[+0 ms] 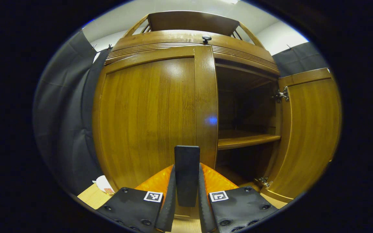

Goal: Open the right door of the double-door shoe cabinet with the right hand, and open the left door with the left hand.

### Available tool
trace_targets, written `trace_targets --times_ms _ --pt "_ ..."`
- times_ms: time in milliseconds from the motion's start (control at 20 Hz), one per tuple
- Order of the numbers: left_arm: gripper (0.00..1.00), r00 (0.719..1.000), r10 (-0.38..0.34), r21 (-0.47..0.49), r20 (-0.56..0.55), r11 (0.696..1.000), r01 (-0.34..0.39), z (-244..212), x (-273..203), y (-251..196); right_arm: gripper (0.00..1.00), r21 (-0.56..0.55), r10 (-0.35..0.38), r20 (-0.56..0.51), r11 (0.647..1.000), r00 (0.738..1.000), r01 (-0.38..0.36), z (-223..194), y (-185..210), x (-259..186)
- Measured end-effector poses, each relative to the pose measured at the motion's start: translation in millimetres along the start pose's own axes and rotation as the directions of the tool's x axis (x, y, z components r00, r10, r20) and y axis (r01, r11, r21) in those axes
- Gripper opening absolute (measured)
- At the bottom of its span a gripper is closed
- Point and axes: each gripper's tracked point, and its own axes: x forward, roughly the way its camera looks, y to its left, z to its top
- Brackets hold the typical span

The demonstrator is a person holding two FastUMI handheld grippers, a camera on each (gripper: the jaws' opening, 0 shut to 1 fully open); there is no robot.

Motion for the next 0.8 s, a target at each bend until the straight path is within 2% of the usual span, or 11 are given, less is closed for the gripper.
trace_targets --times_ms 100,150,200,250,350,450,500,550,600,750,800 --pt "0.36 1.000 -0.002 0.003 -0.002 1.000 0.002 0 -15 6 0.92 -0.002 0.009 0.001 1.000 1.000 -0.009 2 2 2" --pt "0.37 1.000 0.002 0.000 0.001 1.000 -0.002 0 -23 9 0.98 -0.005 0.012 0.002 1.000 1.000 -0.012 2 2 3" --pt "0.37 1.000 0.008 -0.007 0.005 1.000 -0.008 1 -31 13 0.98 -0.008 0.013 0.004 1.000 1.000 -0.013 2 2 5" --pt "0.39 1.000 0.014 -0.010 0.008 1.000 -0.014 2 -39 16 0.92 -0.007 0.017 0.007 1.000 1.000 -0.017 2 2 6" --pt "0.40 1.000 0.027 -0.003 0.009 1.000 -0.027 3 -53 23 0.98 0.002 0.025 0.009 1.000 1.000 -0.025 2 5 8" --pt "0.38 0.999 0.044 0.012 0.008 0.999 -0.044 5 -69 32 0.98 0.009 0.036 0.011 0.999 0.999 -0.036 1 9 11" --pt "0.38 0.998 0.058 0.022 0.007 0.998 -0.058 4 -77 39 0.87 0.010 0.043 0.010 0.999 0.999 -0.043 1 11 11" --pt "0.38 0.997 0.072 0.028 0.007 0.997 -0.072 5 -84 46 0.87 0.009 0.051 0.007 0.999 0.999 -0.051 -1 13 11" --pt "0.37 0.996 0.085 0.028 -0.002 0.996 -0.085 3 -92 51 0.98 0.007 0.056 0.002 0.998 0.998 -0.056 -2 14 13" --pt "0.37 0.992 0.127 0.003 -0.026 0.992 -0.127 -5 -113 70 0.98 0.009 0.076 0.002 0.997 0.997 -0.076 -3 21 15" --pt "0.37 0.990 0.141 -0.001 -0.026 0.990 -0.141 -7 -119 75 0.87 0.009 0.083 0.000 0.997 0.997 -0.083 -3 23 16"
